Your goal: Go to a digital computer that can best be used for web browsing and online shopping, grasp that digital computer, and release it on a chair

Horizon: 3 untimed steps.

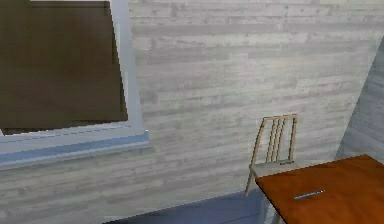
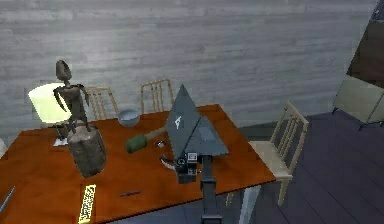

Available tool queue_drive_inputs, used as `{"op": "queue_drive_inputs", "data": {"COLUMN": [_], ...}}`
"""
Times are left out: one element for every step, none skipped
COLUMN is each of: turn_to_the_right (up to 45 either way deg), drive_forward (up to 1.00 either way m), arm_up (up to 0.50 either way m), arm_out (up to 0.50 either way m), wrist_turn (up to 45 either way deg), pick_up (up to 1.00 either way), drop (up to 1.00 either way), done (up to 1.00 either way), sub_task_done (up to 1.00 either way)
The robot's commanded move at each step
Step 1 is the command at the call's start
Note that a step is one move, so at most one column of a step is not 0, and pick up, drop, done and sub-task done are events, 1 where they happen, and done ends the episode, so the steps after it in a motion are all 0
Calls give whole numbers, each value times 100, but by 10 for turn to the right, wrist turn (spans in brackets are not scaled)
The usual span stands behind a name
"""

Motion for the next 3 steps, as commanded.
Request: {"op": "queue_drive_inputs", "data": {"turn_to_the_right": [0,0,0], "drive_forward": [0,0,0], "arm_up": [34,0,0], "arm_out": [0,0,0], "wrist_turn": [0,-450,-450], "pick_up": [0,0,0], "drop": [0,0,0], "done": [0,0,0], "sub_task_done": [0,0,0]}}
